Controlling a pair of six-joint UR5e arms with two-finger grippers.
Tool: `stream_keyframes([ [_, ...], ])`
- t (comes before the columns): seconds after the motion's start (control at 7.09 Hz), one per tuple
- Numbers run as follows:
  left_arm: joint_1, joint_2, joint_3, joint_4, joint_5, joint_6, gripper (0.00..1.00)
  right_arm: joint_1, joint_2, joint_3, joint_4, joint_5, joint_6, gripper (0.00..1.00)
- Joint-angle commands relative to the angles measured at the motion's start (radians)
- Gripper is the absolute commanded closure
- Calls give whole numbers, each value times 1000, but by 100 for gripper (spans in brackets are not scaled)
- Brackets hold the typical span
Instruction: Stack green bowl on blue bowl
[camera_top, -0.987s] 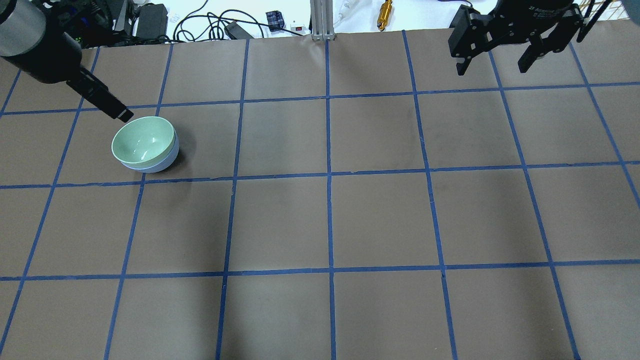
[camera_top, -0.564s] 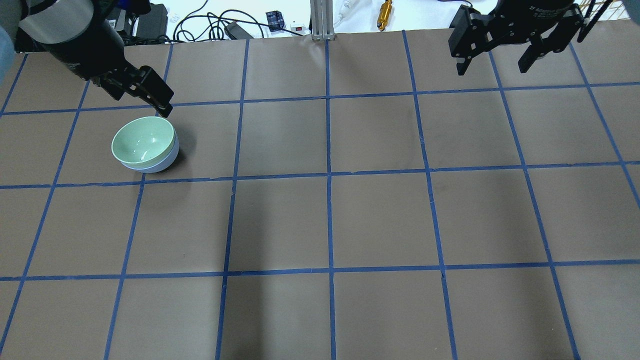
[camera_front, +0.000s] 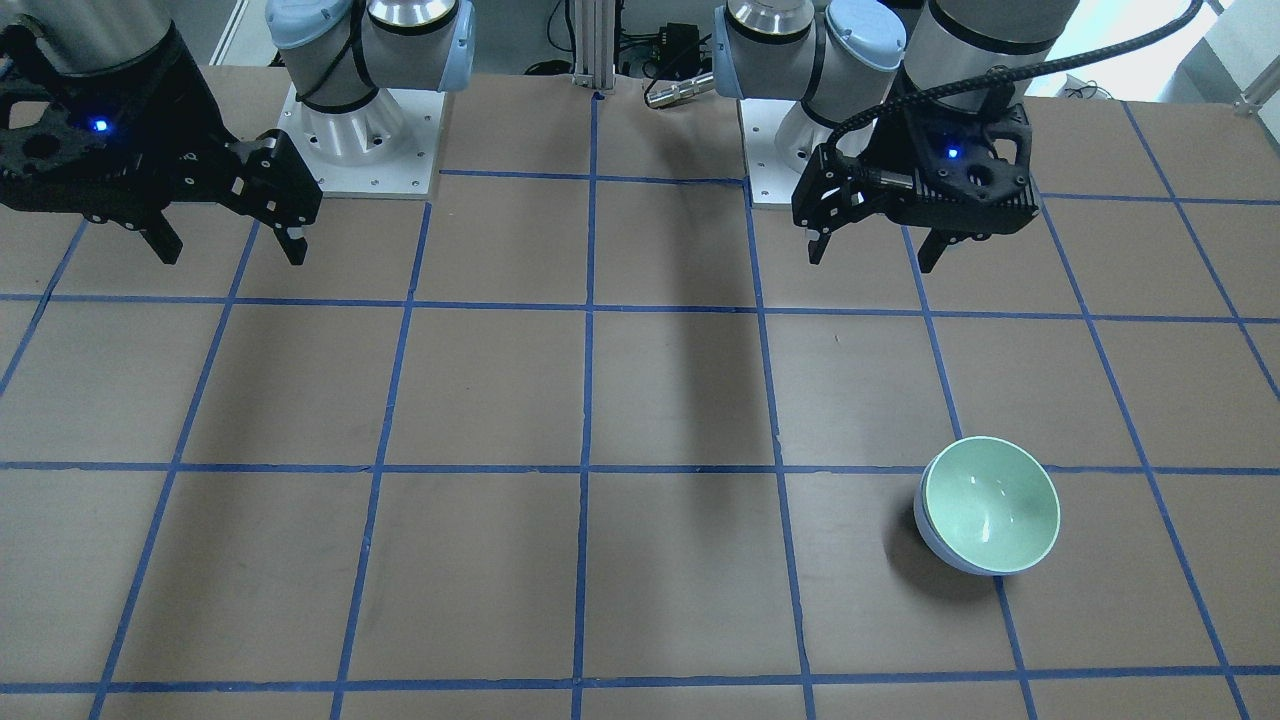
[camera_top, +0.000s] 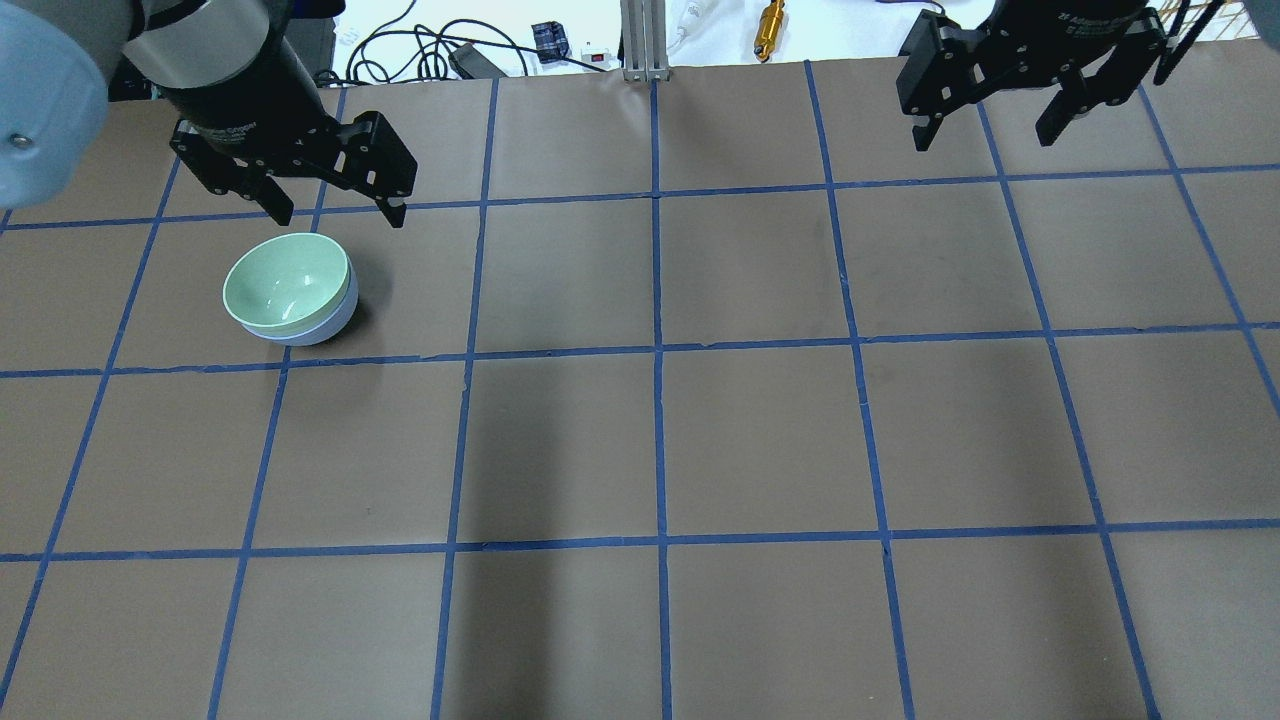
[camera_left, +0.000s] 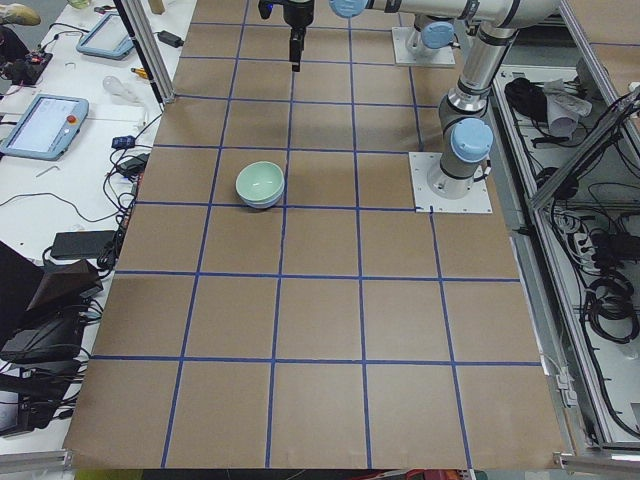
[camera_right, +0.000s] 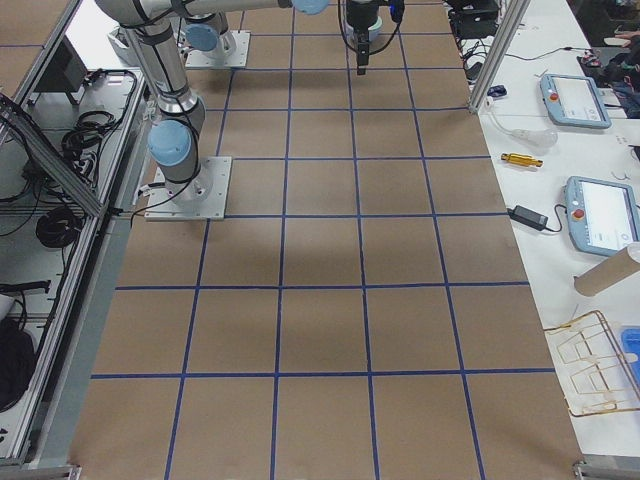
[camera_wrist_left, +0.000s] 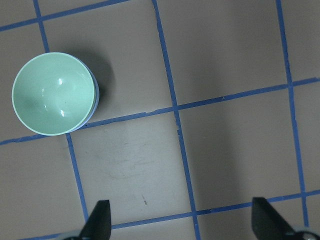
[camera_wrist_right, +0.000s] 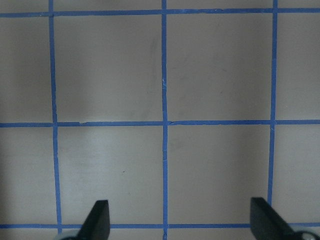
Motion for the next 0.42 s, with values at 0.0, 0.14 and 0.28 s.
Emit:
stream_keyframes([
  [0.0, -2, -5, 1, 0, -18, -27, 0, 0, -1, 0, 0, -1, 0, 0],
  [0.14, -2, -10, 1, 1, -20, -26, 0, 0, 0, 0, 0, -1, 0, 0],
  [0.28, -2, -10, 1, 2, -20, -23, 0, 0, 0, 0, 0, 0, 0, 0],
])
